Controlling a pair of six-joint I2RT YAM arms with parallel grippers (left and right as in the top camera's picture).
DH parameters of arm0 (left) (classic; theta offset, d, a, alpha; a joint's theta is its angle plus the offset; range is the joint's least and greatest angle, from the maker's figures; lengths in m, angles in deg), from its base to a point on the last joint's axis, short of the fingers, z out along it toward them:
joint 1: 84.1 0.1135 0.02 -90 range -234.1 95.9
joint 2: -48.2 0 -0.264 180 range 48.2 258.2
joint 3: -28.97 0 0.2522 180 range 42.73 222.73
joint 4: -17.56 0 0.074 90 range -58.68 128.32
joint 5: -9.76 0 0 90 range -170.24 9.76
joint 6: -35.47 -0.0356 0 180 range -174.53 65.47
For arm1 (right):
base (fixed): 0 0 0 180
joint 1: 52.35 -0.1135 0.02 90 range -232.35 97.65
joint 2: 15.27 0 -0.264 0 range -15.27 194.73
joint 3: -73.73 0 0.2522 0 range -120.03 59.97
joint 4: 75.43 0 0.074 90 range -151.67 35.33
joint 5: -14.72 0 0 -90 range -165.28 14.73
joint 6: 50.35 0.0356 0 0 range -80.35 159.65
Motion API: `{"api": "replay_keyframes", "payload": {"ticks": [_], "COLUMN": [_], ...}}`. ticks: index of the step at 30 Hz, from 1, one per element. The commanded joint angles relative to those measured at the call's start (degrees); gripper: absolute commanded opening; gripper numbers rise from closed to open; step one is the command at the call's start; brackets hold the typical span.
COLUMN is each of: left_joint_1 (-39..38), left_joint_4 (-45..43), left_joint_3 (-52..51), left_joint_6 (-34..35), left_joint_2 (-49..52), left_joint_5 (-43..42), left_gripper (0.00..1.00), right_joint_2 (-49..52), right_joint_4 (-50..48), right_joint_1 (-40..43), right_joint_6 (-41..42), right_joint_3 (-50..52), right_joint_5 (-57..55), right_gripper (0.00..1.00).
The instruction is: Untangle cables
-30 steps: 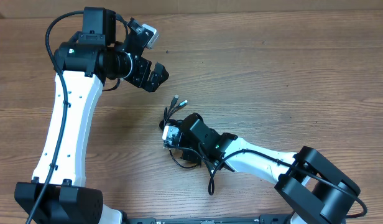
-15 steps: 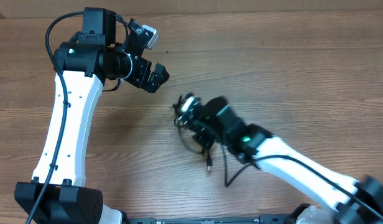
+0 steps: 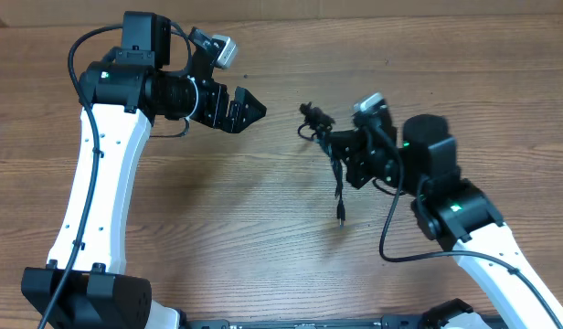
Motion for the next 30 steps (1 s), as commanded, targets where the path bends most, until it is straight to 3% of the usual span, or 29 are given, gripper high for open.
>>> {"api": "replay_keyframes", "payload": {"ticks": [1, 7, 13, 16, 26, 30], "left_joint_1": [0.28, 0.28, -0.09, -0.48, -0.52, -0.50], "left_joint_4": [2.34, 4.66, 1.16, -0.46, -0.57, -0.42], "left_joint_3": [0.07, 0.07, 0.07, 0.07, 0.07, 0.07], "left_joint_6": [3.34, 3.30, 3.41, 3.39, 3.28, 0.13], "left_joint_2": [-0.26, -0.26, -0.26, -0.26, -0.26, -0.26], "left_joint_5": [-9.81, -20.96, -21.79, -22.60, -21.53, -18.18], "left_gripper": [1.00, 1.00, 1.00, 1.00, 1.00, 1.00], "right_joint_2": [-1.31, -1.31, -1.29, -1.29, -1.29, -1.29], "right_joint_4": [-2.56, -13.27, -28.06, -32.48, -31.65, -32.98], "right_joint_1": [3.13, 8.92, 10.75, 10.75, 10.75, 10.75], "right_joint_6": [6.78, 22.56, 42.27, 44.63, 46.58, 47.45], "right_joint_3": [-0.87, -0.87, -0.87, -0.87, -0.87, -0.87], "right_joint_5": [6.95, 14.45, 15.87, 15.87, 14.71, 14.36], "right_gripper": [0.04, 0.04, 0.04, 0.04, 0.04, 0.04]}}
